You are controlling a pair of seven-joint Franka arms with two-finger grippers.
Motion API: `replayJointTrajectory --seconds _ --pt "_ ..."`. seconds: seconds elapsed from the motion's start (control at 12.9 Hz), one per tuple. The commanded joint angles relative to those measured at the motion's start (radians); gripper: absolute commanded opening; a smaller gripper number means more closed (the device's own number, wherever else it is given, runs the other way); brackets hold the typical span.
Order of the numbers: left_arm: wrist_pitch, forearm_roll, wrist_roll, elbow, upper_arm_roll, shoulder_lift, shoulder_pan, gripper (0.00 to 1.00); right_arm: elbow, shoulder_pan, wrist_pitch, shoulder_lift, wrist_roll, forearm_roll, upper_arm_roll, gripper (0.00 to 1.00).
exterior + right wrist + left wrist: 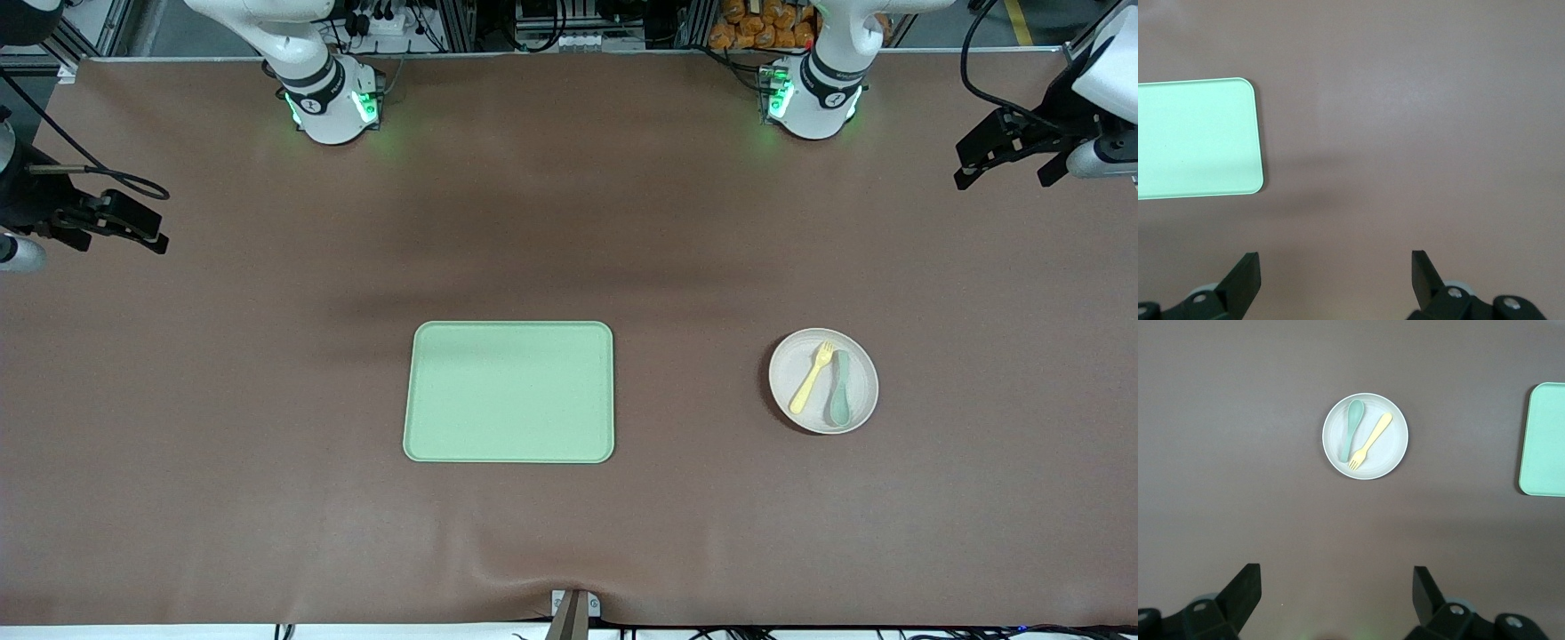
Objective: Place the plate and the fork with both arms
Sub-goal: 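Reach the left gripper down to the rim of the white plate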
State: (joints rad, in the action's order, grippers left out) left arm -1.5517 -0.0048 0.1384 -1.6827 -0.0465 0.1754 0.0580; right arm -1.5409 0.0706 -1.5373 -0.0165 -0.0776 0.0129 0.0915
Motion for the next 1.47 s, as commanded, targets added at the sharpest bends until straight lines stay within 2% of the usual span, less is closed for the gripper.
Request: replayJointTrajectory --seconds 0.0,0.16,0.47,0.7,1.01,1.24,1.4 --pt "-0.001 -0.004 -0.008 0.001 -0.003 0.007 -0.004 1.0 -0.005 0.014 0.005 0.006 0.019 0.01 0.005 1.0" --pt "0.001 -0.004 -0.009 0.003 -0.001 0.001 -0.004 1.0 -0.005 0.021 0.005 0.006 0.032 0.01 0.005 1.0" --pt "-0.004 -0.012 -0.016 0.018 -0.001 -0.085 -0.012 1.0 -0.005 0.021 0.005 0.006 0.032 0.01 0.005 1.0" --pt "-0.059 -0.014 -0.019 -0.009 -0.001 -0.141 -0.027 1.0 -0.005 0.023 0.005 0.006 0.032 0.01 0.005 1.0" --pt "-0.281 -0.015 -0.019 -0.197 -0.003 -0.148 -0.063 1.0 -0.007 0.025 0.005 0.006 0.035 0.01 0.005 1.0" --pt "-0.563 -0.017 -0.019 -0.38 -0.003 -0.174 -0.079 1.0 -0.007 0.025 0.005 0.006 0.039 0.01 0.005 1.0" --pt "-0.678 -0.021 -0.029 -0.41 -0.004 -0.259 -0.108 1.0 -0.008 0.028 0.005 0.006 0.061 0.01 0.005 1.0"
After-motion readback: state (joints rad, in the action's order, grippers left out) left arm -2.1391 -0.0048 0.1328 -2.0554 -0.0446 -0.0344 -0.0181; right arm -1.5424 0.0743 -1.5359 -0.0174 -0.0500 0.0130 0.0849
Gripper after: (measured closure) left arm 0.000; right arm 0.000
